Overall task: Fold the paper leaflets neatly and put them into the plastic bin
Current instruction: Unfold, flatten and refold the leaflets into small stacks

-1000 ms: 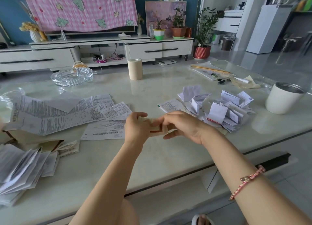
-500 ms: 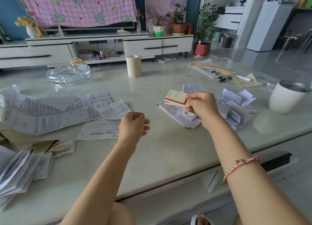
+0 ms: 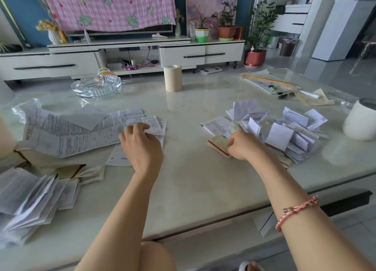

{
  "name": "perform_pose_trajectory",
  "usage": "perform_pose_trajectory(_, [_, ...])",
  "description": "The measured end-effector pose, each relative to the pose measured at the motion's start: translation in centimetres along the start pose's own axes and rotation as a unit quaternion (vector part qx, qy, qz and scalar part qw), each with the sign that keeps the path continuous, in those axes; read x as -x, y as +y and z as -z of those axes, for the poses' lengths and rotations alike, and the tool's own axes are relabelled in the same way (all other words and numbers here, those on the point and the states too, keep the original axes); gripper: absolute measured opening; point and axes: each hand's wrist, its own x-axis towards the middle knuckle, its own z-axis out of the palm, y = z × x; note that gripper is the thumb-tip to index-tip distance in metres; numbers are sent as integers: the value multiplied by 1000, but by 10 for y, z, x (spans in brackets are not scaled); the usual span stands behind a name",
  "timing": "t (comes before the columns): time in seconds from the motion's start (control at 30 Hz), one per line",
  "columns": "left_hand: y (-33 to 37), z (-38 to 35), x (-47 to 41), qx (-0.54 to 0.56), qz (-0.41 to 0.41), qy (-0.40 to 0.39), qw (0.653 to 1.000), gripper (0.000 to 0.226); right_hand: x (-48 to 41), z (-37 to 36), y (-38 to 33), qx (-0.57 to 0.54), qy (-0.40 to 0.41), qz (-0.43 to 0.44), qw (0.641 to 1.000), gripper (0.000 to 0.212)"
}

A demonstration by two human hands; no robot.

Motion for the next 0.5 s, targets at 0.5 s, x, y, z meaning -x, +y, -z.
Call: perform_pose_trajectory(0.5, [3, 2, -5, -38, -7, -131, 991, 19, 20, 13, -27, -220, -22, 69, 973, 23])
